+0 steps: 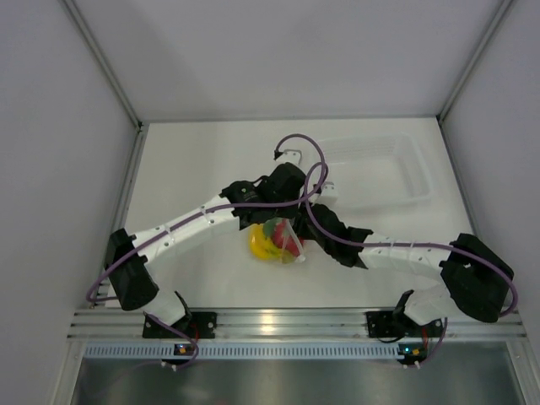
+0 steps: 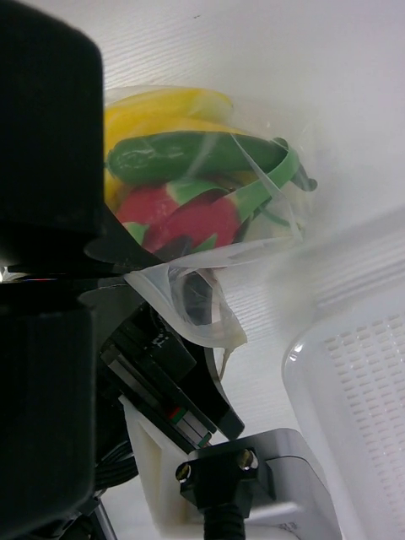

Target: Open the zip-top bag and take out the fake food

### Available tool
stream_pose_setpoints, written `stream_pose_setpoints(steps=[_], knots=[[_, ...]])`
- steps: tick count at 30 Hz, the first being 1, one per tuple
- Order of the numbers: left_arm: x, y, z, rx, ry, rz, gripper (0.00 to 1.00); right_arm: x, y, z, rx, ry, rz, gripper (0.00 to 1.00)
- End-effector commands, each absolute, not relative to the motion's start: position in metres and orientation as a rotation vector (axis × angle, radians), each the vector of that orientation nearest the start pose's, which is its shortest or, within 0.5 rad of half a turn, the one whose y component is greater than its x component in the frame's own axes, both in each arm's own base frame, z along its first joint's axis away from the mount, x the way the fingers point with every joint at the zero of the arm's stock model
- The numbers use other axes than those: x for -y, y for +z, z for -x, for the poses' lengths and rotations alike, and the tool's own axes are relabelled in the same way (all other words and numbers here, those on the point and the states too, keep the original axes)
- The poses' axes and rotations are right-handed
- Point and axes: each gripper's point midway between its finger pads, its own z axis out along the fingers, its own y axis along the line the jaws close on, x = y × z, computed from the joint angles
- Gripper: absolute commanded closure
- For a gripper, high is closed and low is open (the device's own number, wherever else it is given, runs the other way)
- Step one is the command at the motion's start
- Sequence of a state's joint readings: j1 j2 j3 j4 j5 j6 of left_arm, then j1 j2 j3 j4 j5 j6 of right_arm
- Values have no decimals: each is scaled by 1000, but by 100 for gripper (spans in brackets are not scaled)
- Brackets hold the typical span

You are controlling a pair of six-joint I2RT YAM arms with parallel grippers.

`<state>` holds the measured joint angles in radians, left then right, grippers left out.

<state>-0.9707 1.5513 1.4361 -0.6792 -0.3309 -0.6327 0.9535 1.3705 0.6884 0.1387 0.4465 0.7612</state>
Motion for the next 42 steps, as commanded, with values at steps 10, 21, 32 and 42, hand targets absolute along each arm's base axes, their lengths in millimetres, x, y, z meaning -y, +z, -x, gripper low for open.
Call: stream_pose_setpoints(steps=[10, 21, 32, 42], knots=[[320, 226, -269, -2254, -431, -181, 100, -293, 96, -268, -2145, 580, -63, 61], [318, 218, -271, -2262, -390, -189, 100, -293, 77, -260, -2182, 624, -51, 69], [318, 218, -274, -2258, -381, -185, 100, -292, 83, -256, -2149, 703, -43, 99], [316, 215, -274, -2258, -364, -184, 100, -289, 95, -255, -2112, 712, -12, 100]])
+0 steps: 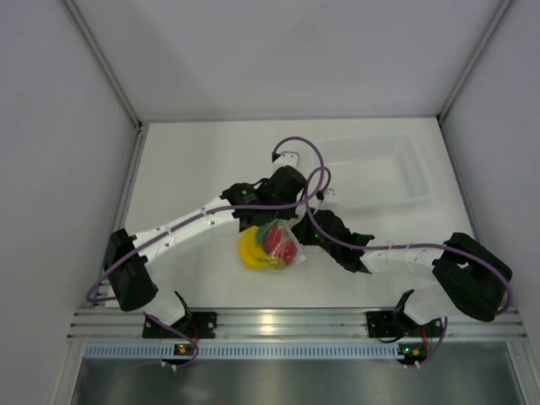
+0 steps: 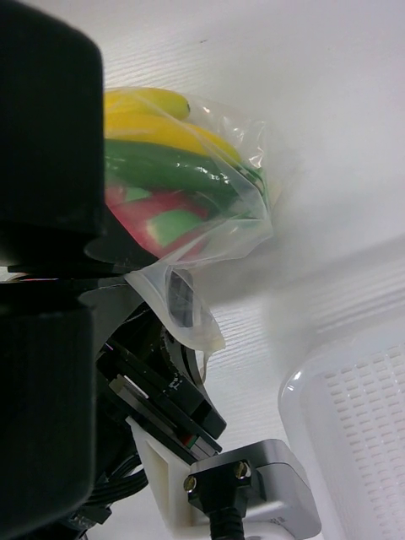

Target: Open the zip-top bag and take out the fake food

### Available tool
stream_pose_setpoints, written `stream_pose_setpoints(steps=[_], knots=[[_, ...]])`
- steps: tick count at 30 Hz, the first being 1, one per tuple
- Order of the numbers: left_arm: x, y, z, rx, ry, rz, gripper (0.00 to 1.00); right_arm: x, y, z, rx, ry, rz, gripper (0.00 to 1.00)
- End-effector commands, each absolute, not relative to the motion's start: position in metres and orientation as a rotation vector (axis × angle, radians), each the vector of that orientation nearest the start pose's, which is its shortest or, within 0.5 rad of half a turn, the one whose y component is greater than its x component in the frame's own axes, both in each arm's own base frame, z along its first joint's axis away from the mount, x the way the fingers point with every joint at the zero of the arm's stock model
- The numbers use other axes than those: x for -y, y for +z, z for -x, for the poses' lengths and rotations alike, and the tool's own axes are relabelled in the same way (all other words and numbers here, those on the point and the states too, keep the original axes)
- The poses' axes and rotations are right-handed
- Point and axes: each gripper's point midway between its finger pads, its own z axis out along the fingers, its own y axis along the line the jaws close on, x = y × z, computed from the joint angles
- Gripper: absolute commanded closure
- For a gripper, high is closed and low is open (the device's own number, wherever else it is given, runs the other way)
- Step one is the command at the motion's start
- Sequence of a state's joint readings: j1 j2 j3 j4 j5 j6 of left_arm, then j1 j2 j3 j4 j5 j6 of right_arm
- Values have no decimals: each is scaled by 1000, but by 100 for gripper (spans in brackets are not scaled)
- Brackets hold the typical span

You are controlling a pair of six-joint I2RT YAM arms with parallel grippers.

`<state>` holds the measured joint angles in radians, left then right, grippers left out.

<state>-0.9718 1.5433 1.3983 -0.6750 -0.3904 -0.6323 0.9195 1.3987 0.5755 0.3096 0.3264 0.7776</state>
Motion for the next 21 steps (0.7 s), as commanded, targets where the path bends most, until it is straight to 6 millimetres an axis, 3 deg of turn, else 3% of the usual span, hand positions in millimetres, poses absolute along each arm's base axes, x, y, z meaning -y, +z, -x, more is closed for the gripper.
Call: stream_pose_setpoints(steps=[1, 8, 12, 15, 18, 19, 21], knots=[[316, 215, -274, -2257, -365, -188, 100, -286, 95, -255, -2113, 695, -2, 100], [316, 210, -276, -2263, -346, -189, 100, -279, 123, -259, -2095, 603, 63, 100], [318, 209, -277, -2266, -349, -177, 100, -284, 125, -258, -2118, 591, 115, 100], [319, 209, -277, -2266, -354, -176, 100, -300, 126, -251, -2120, 693, 165, 99], [319, 208, -277, -2267, -351, -180, 100, -318, 140, -236, -2081, 849, 235, 87], [320, 209, -277, -2265, -355, -179, 100, -325, 145, -229, -2072, 886, 278, 77], [320, 210, -276, -2267, -361, -184, 100, -328, 152, -225, -2058, 903, 311, 68]])
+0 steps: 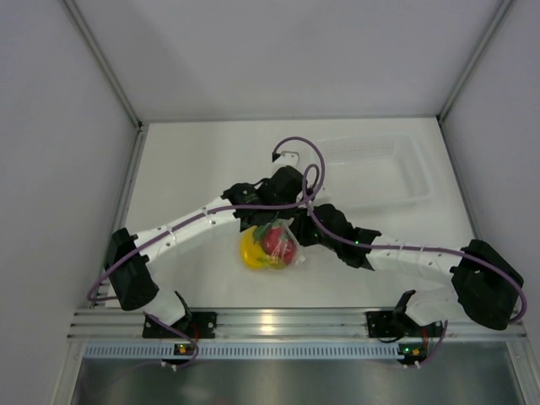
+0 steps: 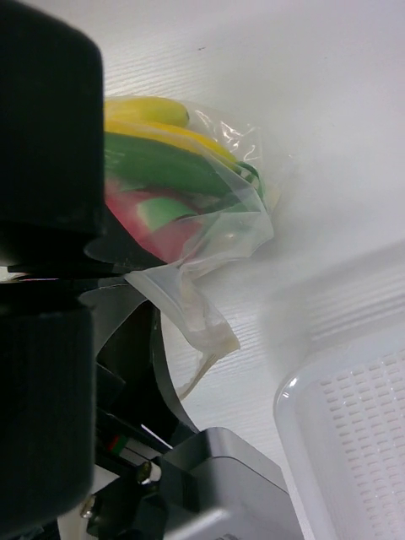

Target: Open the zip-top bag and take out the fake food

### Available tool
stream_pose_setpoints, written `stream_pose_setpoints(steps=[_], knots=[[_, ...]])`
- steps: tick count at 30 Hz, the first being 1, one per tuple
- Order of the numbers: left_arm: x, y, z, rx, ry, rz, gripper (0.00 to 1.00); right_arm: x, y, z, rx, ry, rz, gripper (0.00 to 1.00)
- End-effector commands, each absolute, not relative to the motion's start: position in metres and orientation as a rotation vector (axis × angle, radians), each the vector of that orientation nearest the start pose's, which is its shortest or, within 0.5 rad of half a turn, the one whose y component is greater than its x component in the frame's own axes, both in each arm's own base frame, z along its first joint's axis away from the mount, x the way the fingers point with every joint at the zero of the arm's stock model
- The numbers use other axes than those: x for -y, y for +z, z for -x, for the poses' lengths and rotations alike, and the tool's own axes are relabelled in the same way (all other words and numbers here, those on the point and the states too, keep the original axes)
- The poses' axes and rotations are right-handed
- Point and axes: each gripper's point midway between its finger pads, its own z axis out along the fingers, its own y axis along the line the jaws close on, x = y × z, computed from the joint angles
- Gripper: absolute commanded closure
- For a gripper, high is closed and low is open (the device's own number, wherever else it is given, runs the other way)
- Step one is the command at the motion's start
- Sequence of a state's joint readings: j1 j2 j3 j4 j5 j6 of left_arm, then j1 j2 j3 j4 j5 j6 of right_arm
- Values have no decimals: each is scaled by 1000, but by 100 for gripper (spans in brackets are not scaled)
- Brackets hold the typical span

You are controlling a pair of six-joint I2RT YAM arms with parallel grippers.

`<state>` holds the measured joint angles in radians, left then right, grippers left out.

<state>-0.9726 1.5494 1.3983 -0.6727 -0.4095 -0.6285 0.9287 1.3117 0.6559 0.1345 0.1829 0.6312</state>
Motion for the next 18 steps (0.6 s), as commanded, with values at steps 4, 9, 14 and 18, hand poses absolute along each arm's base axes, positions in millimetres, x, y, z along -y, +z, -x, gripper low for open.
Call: stream_pose_setpoints(steps=[4, 9, 14, 18], knots=[[319, 212, -275, -2261, -372, -178, 100, -334, 158, -217, -2069, 926, 339, 55], [319, 217, -274, -2243, -408, -156, 100, -335, 149, -216, -2101, 906, 280, 27], [320, 219, -273, -2229, -436, -130, 100, -346, 123, -220, -2190, 871, 212, 2], [314, 219, -273, -2212, -434, -102, 100, -362, 110, -218, -2236, 876, 187, 3]])
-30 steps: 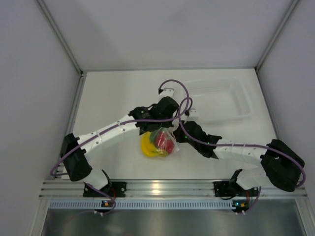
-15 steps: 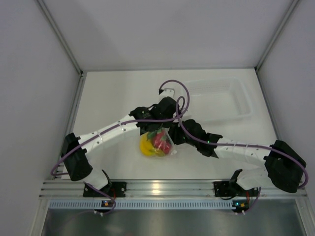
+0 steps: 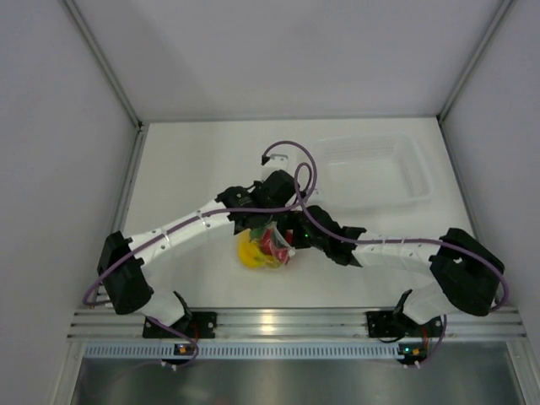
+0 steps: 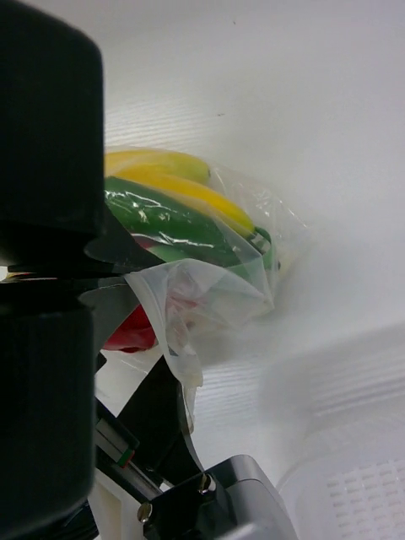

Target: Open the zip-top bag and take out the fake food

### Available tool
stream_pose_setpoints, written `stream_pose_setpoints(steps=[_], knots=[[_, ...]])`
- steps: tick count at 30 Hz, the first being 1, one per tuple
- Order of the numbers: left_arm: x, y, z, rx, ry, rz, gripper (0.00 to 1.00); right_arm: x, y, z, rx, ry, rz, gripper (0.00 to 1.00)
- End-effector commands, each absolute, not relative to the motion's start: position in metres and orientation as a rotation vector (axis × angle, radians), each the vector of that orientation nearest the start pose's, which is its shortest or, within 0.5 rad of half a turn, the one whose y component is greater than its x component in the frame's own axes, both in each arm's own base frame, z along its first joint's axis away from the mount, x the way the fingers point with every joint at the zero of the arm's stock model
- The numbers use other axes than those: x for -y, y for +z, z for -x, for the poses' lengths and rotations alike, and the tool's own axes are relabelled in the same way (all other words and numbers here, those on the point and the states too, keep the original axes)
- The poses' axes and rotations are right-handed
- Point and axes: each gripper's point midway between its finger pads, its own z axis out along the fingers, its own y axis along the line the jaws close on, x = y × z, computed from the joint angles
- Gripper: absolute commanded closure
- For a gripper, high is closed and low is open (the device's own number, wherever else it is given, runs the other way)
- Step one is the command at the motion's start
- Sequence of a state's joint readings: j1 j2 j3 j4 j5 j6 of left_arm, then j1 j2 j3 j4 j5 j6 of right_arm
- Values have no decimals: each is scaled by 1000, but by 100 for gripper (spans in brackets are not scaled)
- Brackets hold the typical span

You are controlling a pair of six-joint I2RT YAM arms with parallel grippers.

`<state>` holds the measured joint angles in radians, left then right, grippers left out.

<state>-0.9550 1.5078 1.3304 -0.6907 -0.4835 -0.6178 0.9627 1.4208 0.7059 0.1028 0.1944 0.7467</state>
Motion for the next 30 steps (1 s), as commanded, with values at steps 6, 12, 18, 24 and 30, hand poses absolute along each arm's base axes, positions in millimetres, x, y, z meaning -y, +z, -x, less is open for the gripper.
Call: stream_pose_setpoints(steps=[6, 12, 18, 24, 30], knots=[[308, 225, -272, -2190, -435, -92, 100, -367, 76, -222, -2317, 686, 161, 7], [303, 222, -272, -2190, -411, -101, 100, -365, 76, -222, -2296, 639, 154, 10], [307, 215, -269, -2210, -425, -118, 100, -364, 130, -219, -2166, 701, 188, 16], [308, 225, -268, -2190, -459, -104, 100, -371, 165, -202, -2096, 778, 256, 21], [313, 227, -266, -2189, -500, -111, 100, -390, 161, -195, -2087, 862, 320, 22]])
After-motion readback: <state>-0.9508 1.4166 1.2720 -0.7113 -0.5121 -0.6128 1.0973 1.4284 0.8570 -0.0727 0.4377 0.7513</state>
